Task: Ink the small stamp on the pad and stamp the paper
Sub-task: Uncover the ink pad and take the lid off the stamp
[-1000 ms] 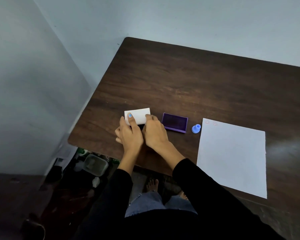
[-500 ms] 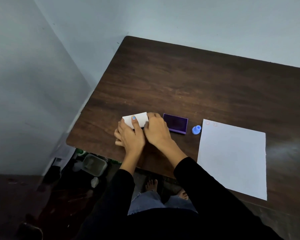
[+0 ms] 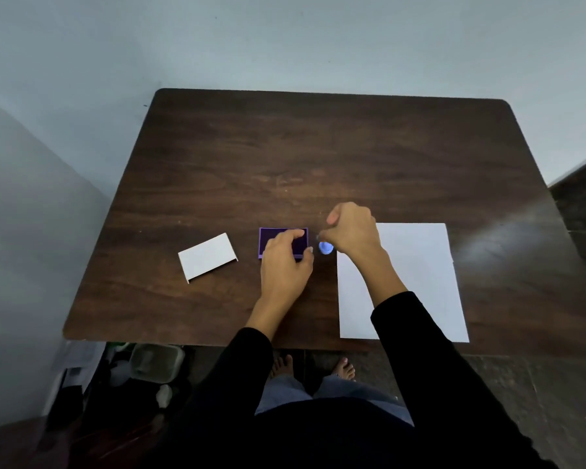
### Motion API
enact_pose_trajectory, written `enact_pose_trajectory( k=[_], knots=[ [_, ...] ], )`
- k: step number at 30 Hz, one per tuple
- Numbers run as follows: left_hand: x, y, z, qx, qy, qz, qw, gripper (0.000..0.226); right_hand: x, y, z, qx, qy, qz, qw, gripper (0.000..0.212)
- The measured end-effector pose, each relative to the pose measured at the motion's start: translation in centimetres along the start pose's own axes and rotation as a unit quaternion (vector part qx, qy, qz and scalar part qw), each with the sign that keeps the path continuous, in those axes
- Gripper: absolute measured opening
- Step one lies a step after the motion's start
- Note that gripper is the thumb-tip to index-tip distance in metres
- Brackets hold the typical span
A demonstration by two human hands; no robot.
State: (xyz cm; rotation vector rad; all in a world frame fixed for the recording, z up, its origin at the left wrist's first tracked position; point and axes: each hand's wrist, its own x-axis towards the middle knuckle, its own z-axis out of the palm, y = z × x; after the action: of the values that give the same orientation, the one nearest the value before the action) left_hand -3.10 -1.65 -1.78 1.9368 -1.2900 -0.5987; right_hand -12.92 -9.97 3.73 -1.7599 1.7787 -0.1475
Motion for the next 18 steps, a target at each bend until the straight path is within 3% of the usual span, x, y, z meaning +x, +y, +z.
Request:
enact_pose_trajectory(
  k=[4, 9, 18],
  knots=[
    [-0.1, 0.1, 1.2, 0.024, -0.022, 0.012, 0.999, 0.043, 0.2, 1.4, 1.4, -0.006, -0.022, -0.004, 1.0, 0.029],
    [0.4, -0.2, 1.5, 0.089, -0.025, 0.02, 0.996, 0.046, 0.7, 2.0, 2.6, 0.008, 0.0, -0.02, 1.0, 0.011],
    [2.7, 0.4, 1.4, 0.097, -0.001, 0.0, 0.995, 0.037, 1.1, 1.7, 1.7, 0.198, 0.029, -0.029, 0.979, 0.018]
  ],
)
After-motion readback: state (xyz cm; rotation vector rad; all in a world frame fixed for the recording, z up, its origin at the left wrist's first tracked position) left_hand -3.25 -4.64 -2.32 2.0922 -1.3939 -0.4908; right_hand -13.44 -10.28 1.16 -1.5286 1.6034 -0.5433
